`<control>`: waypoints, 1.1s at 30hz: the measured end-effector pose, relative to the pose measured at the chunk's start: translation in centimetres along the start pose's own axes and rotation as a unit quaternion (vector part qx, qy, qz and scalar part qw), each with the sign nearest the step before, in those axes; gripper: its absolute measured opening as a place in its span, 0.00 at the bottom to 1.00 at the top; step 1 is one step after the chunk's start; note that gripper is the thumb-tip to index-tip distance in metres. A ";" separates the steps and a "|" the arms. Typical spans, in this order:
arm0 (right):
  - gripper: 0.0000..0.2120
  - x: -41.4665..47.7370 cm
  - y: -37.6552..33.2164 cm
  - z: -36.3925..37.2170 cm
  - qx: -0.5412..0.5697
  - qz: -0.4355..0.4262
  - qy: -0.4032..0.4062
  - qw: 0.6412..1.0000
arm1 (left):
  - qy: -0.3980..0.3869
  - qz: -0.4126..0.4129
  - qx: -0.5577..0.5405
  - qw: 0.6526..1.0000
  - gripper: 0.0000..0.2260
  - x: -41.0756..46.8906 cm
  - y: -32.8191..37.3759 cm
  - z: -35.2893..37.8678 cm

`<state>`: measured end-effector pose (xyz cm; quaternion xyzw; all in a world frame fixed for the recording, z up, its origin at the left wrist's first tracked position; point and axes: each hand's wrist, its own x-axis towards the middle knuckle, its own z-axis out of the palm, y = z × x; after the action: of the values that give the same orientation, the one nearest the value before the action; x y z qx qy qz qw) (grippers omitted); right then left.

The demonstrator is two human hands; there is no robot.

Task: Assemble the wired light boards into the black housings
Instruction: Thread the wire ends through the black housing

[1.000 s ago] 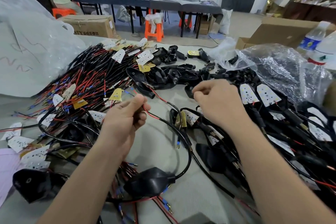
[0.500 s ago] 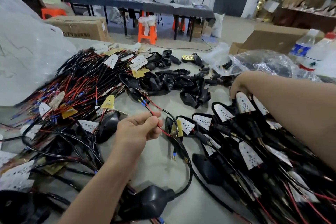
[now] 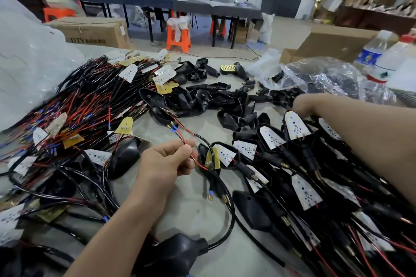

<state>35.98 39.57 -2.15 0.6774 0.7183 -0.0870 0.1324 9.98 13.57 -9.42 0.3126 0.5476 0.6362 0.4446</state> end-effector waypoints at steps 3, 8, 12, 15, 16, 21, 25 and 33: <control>0.15 -0.8 0.2 0.9 -0.045 0.013 -0.049 0.998 | 0.005 -0.003 0.005 1.000 0.07 0.1 -0.1 0.0; 0.14 0.3 0.7 0.4 -0.091 -0.024 0.049 0.994 | 0.012 0.002 0.020 1.000 0.08 0.1 -0.2 -0.1; 0.17 1.0 0.0 0.1 -0.016 -0.060 0.038 0.997 | 0.011 -0.001 0.028 1.000 0.08 0.1 -0.2 0.0; 0.18 0.7 -0.4 0.6 -0.002 -0.062 -0.023 0.998 | 0.009 -0.003 0.031 0.999 0.08 0.1 -0.2 0.0; 0.17 0.8 -0.2 0.5 0.002 -0.070 0.010 0.997 | 0.009 -0.002 0.032 0.999 0.08 0.1 -0.1 0.0; 0.10 1.4 1.7 -0.4 0.233 0.001 0.088 0.968 | 0.007 -0.001 0.032 0.999 0.07 -0.1 0.0 -0.1; 0.06 1.6 3.8 0.0 0.008 0.054 0.125 0.991 | 0.007 0.005 0.039 0.999 0.07 0.0 -0.1 -0.1; 0.04 3.4 5.0 1.3 -0.112 0.062 -0.011 0.992 | 0.001 0.008 0.046 0.999 0.07 0.1 -0.5 -0.2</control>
<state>40.86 42.74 -4.16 0.7005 0.6787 -0.0044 0.2205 9.89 13.56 -10.00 0.3369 0.5744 0.6140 0.4238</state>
